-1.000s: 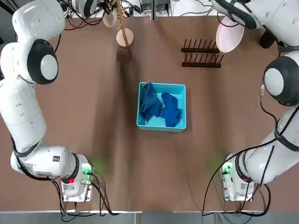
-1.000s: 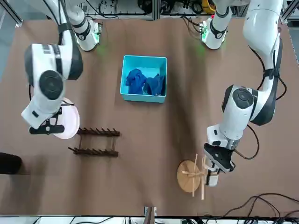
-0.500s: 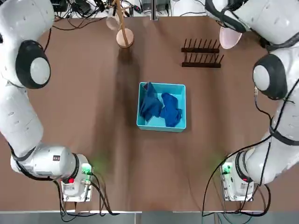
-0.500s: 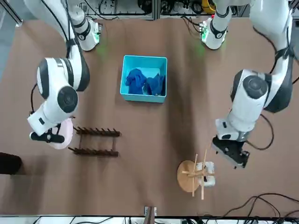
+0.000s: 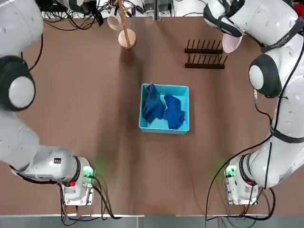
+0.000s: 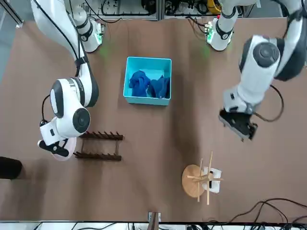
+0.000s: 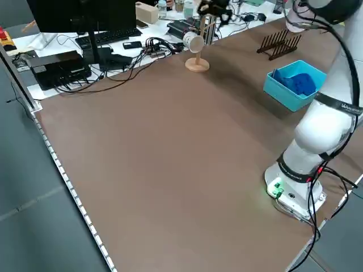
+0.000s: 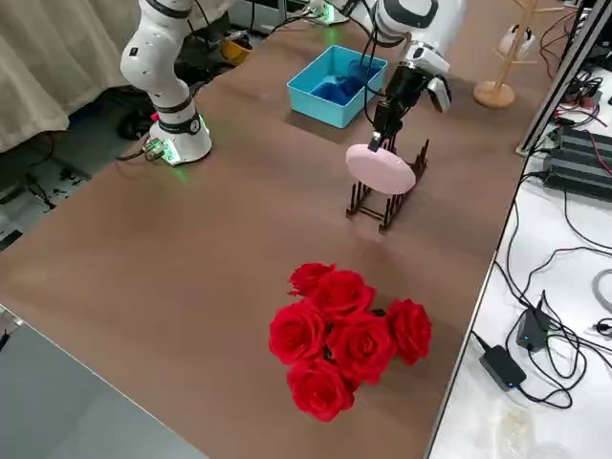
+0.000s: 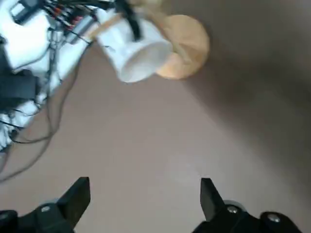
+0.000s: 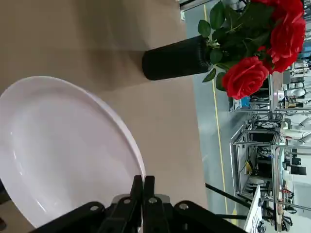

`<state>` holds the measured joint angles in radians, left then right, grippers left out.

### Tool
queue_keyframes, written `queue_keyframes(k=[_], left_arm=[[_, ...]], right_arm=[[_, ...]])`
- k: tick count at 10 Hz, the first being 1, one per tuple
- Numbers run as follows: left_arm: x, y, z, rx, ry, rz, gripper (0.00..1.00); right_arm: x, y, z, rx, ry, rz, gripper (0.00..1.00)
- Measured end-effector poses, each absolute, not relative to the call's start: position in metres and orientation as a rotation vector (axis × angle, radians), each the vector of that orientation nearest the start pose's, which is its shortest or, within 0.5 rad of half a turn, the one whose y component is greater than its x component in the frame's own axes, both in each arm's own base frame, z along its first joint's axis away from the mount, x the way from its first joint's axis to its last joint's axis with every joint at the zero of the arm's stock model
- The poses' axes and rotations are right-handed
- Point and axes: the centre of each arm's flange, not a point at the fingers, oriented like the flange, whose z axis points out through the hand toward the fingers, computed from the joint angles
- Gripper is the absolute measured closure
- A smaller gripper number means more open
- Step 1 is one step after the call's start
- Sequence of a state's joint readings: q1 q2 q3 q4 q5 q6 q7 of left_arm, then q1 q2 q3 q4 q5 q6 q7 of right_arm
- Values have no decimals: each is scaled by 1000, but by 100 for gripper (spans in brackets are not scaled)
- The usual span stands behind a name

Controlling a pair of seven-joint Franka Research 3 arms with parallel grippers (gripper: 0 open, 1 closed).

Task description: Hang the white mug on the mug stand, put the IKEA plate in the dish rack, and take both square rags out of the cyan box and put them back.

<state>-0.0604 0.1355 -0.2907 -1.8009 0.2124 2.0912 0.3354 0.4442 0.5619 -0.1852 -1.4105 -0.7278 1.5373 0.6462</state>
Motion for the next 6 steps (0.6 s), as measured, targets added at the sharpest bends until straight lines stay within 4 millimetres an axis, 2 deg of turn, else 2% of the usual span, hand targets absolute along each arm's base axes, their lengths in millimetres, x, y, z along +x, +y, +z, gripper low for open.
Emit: queue_keyframes(k=[1, 3, 5, 6], left_arm=[[558, -220, 485, -2840, 1105, -150, 0], [514, -285, 470, -2942, 1076, -25, 0], [466, -359, 445, -2971, 1048, 60, 0], [444, -391, 425, -2985, 1040, 120, 0]], right_arm=[[660, 129, 382, 2200, -291, 5, 97], [656, 140, 367, 2173, -338, 16, 97], [655, 147, 357, 2158, -362, 26, 97], [655, 147, 355, 2153, -379, 32, 97]])
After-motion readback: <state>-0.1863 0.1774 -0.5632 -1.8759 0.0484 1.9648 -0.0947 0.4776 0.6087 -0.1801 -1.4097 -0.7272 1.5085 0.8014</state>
